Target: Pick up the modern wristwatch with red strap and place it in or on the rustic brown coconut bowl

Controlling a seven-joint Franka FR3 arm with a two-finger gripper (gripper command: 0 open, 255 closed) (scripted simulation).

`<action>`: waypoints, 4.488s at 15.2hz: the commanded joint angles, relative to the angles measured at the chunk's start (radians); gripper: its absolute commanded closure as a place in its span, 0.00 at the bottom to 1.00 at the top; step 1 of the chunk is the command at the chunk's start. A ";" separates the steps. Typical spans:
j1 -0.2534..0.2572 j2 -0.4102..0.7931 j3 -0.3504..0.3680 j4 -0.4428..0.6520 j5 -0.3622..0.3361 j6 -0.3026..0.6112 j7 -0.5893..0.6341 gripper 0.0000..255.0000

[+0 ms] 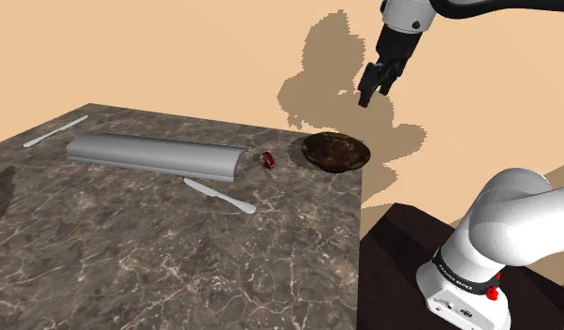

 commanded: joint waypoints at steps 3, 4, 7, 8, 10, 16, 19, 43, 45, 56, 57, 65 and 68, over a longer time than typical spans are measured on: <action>0.005 0.048 0.032 0.002 0.023 0.031 0.047 0.00; 0.007 0.073 0.048 0.005 0.034 0.046 0.070 0.00; 0.013 0.155 0.095 0.022 0.062 0.092 0.138 0.00; 0.015 0.184 0.111 0.030 0.071 0.107 0.161 0.00; 0.017 0.245 0.141 0.050 0.085 0.136 0.205 0.00; 0.022 0.445 0.226 0.139 0.107 0.213 0.339 0.00; 0.024 0.553 0.264 0.200 0.104 0.244 0.408 0.00; 0.040 0.769 0.317 0.252 0.069 0.379 0.527 1.00; 0.040 0.769 0.317 0.252 0.069 0.379 0.527 1.00; 0.038 0.746 0.314 0.323 0.076 0.287 0.523 1.00; 0.038 0.743 0.314 0.334 0.077 0.273 0.523 1.00; 0.036 0.733 0.311 0.430 0.079 0.167 0.523 1.00; 0.036 0.732 0.310 0.470 0.078 0.127 0.523 1.00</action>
